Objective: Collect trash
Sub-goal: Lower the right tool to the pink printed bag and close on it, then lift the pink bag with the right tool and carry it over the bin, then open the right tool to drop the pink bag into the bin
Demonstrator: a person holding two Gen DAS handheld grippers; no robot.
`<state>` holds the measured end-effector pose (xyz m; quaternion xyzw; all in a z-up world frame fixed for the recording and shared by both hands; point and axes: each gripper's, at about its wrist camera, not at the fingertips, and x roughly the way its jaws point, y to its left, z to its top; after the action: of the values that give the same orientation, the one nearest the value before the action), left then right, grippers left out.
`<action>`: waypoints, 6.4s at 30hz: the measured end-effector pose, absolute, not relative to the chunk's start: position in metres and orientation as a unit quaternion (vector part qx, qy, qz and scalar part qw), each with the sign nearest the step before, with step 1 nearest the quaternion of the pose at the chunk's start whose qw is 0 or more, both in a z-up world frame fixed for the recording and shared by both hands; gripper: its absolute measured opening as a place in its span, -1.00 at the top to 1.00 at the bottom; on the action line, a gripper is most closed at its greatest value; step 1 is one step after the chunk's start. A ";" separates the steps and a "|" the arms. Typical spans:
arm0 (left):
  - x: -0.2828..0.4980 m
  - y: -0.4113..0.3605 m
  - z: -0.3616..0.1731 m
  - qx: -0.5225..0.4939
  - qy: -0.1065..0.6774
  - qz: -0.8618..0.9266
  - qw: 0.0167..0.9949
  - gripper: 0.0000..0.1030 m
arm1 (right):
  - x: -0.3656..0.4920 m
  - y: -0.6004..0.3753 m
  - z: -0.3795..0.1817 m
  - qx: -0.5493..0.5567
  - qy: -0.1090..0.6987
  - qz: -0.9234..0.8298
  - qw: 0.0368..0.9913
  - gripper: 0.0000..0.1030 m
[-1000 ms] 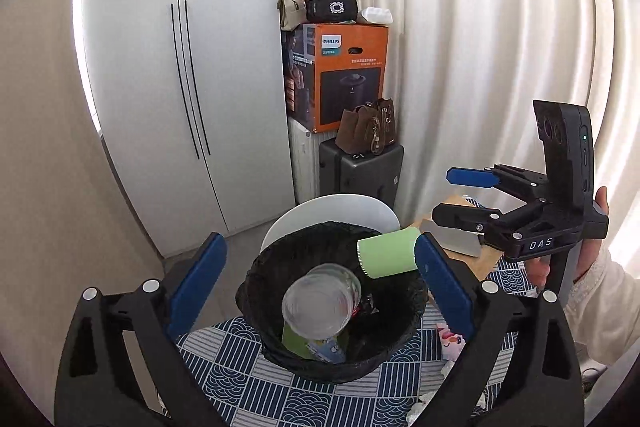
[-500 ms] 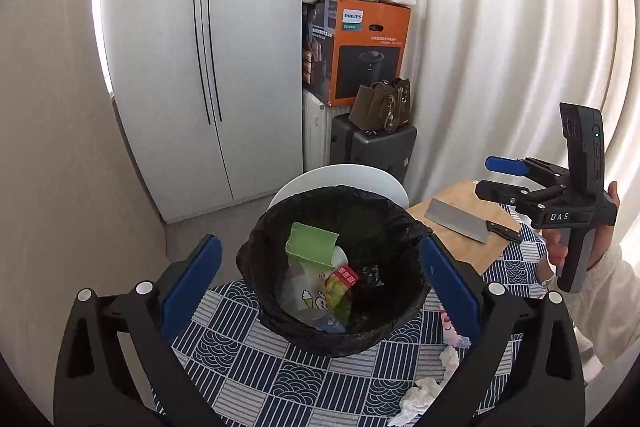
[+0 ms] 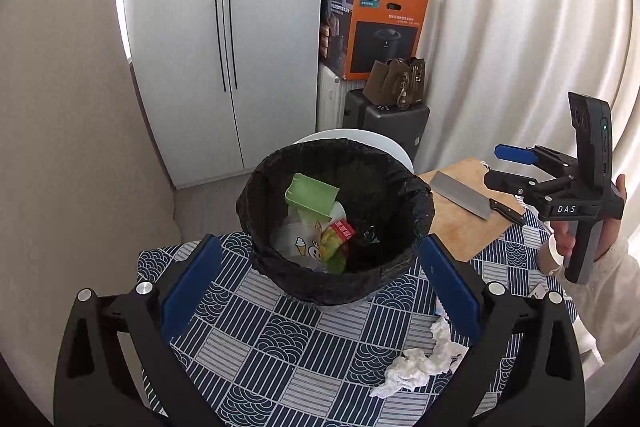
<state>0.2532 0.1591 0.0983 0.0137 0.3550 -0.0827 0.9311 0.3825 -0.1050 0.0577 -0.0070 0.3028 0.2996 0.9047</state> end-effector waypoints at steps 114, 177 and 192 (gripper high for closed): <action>0.263 0.002 -0.066 -0.014 0.442 -0.296 0.847 -0.25 | 0.334 -0.163 -0.022 0.186 0.434 0.474 0.743 0.97; 0.352 0.127 0.038 0.030 0.342 -0.264 0.901 -0.81 | 0.420 -0.052 0.086 0.114 0.325 0.467 0.814 -0.43; 0.295 0.176 0.016 0.003 0.372 -0.207 0.905 -0.88 | 0.402 -0.090 0.071 0.091 0.353 0.396 0.843 -0.66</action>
<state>0.2950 0.1757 0.0163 0.0030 0.3721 -0.2065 0.9049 0.4021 -0.0901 0.0706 0.0909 0.3534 0.3962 0.8425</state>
